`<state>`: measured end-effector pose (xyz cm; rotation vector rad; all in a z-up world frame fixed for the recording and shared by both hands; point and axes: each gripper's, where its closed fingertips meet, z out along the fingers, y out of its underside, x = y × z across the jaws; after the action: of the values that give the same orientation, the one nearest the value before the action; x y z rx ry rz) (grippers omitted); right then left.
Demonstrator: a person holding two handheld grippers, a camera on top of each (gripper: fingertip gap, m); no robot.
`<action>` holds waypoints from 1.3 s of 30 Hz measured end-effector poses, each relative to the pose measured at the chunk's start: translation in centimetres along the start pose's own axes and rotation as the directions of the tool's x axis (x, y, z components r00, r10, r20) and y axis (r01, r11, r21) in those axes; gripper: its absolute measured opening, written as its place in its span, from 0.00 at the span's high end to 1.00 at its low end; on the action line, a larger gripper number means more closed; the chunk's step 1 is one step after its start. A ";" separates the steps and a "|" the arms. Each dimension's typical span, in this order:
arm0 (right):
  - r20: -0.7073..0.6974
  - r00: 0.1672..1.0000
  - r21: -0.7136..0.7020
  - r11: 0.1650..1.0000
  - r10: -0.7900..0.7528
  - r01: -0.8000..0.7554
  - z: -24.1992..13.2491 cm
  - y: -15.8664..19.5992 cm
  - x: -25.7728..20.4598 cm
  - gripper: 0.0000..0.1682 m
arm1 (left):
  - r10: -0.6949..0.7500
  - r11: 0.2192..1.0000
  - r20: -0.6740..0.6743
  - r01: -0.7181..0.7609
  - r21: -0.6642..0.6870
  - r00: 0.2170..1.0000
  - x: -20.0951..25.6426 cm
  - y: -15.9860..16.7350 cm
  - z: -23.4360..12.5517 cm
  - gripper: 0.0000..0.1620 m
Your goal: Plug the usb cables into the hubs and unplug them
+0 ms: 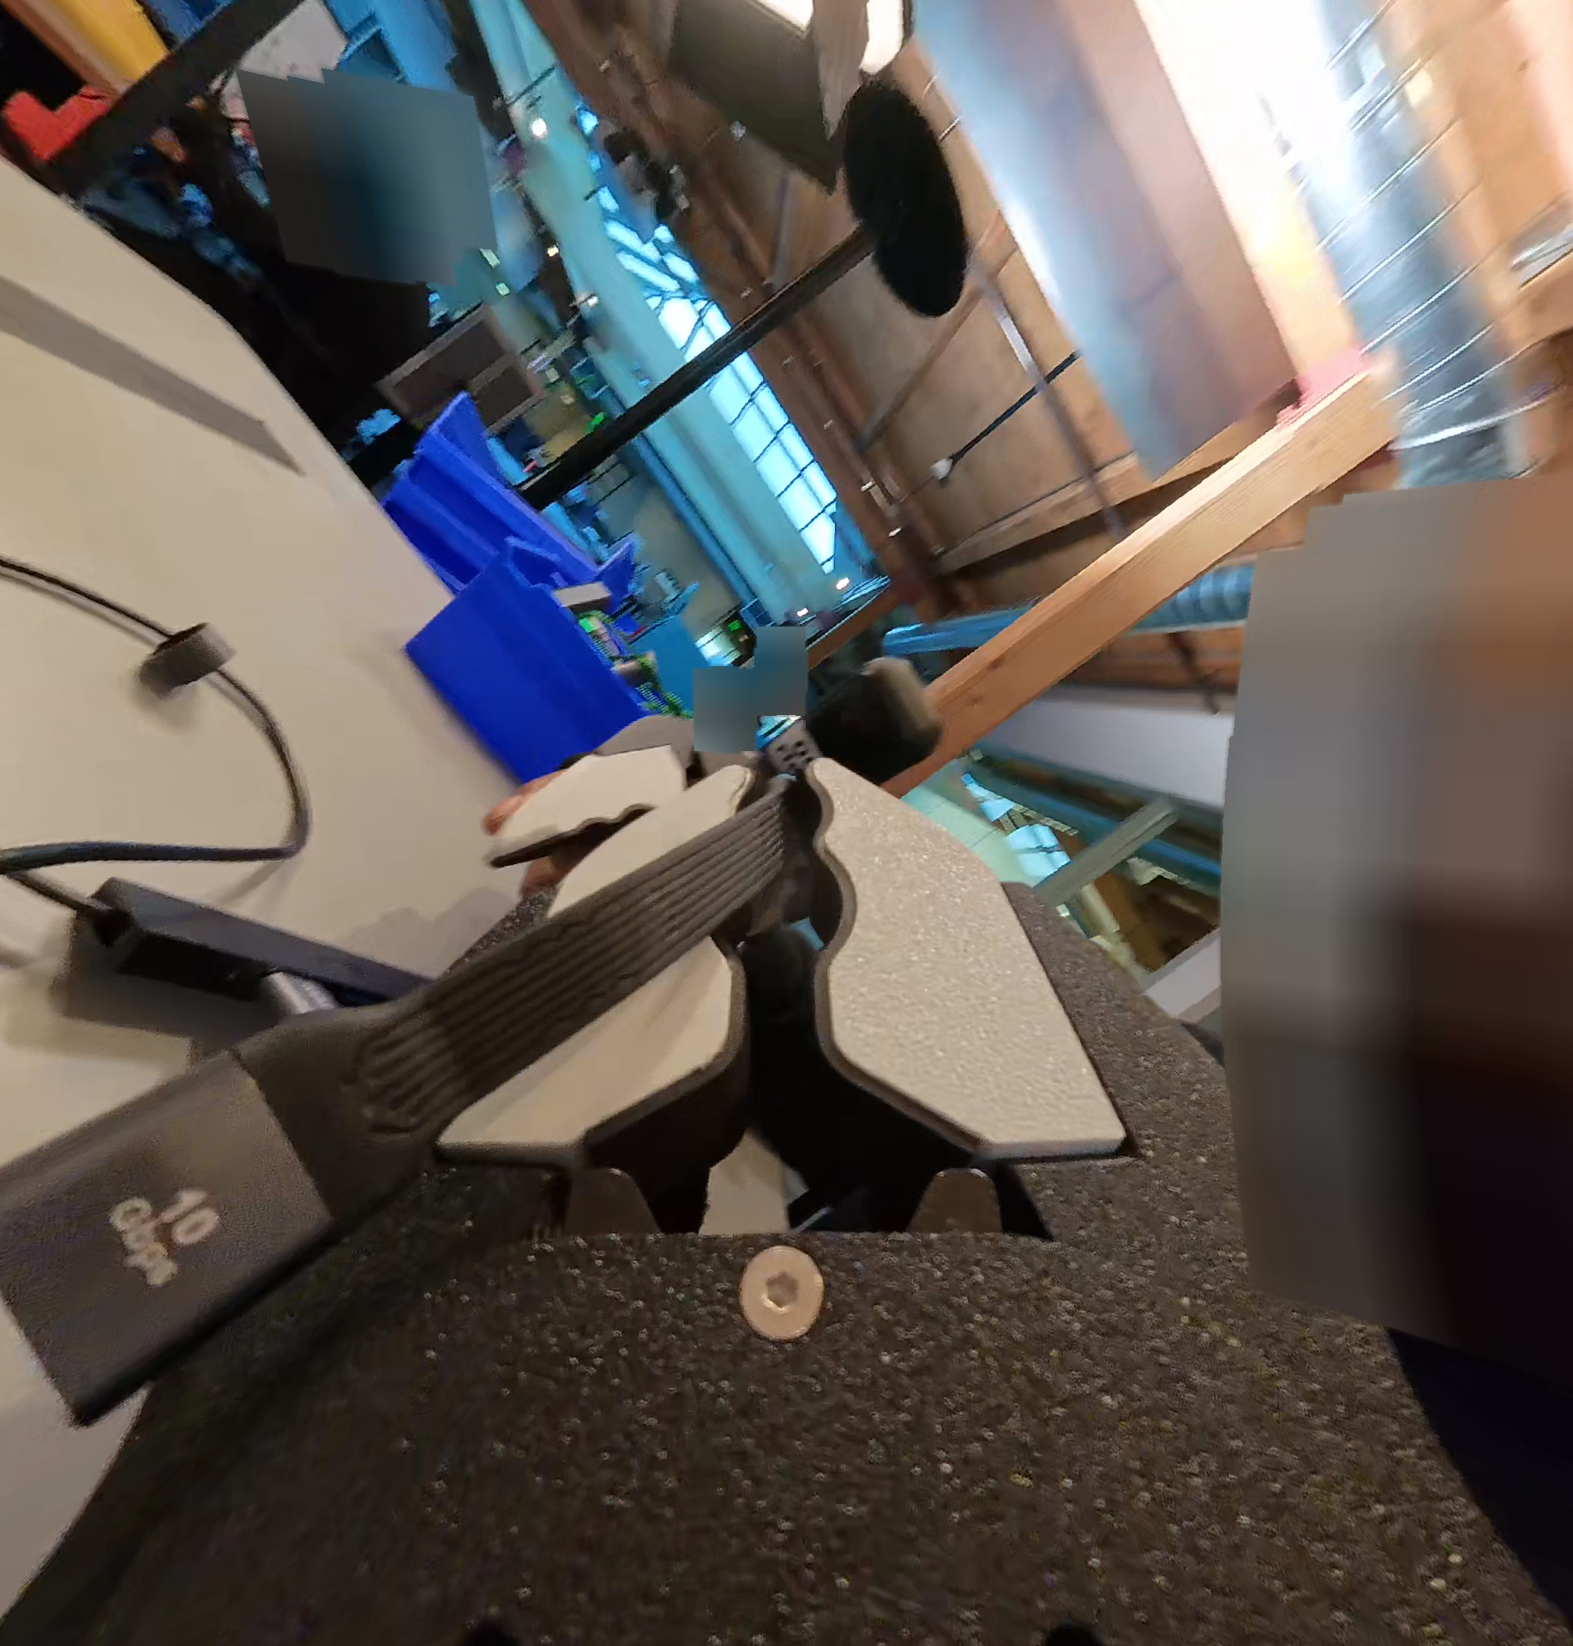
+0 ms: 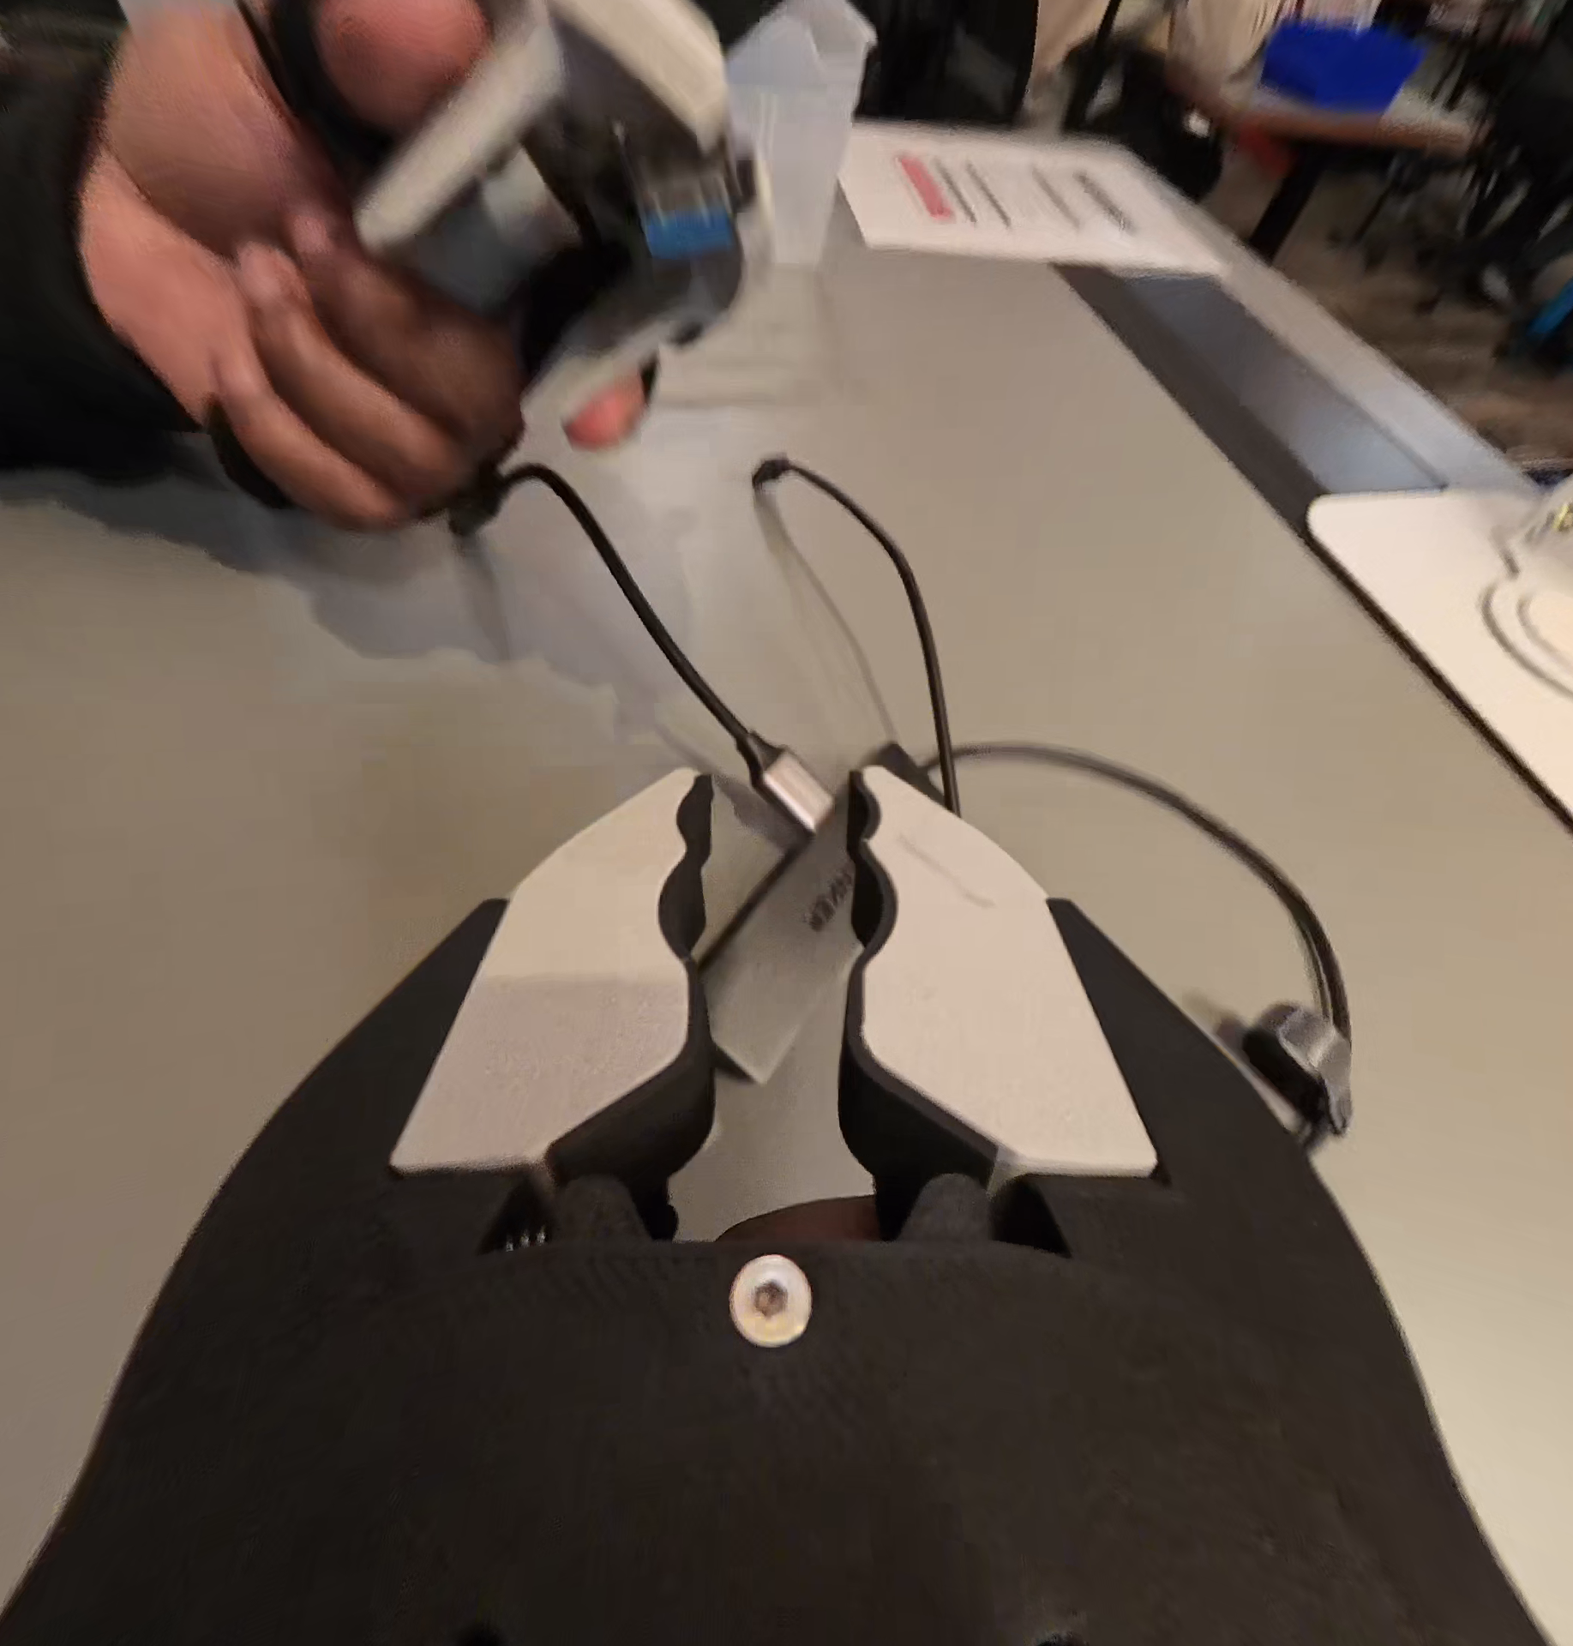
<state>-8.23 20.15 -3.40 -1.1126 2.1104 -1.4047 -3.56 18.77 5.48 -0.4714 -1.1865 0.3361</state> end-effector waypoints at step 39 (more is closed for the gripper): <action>-0.292 0.841 -0.220 0.823 0.456 -0.523 2.8 4.8 -3.2 0.78 | 0.246 0.969 0.595 -0.199 -0.145 0.765 -6.0 8.0 -3.4 0.96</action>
<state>-6.33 21.88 -9.31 -0.4323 2.5887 -1.0271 -2.50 22.13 -4.45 -0.5940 -1.7867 0.6912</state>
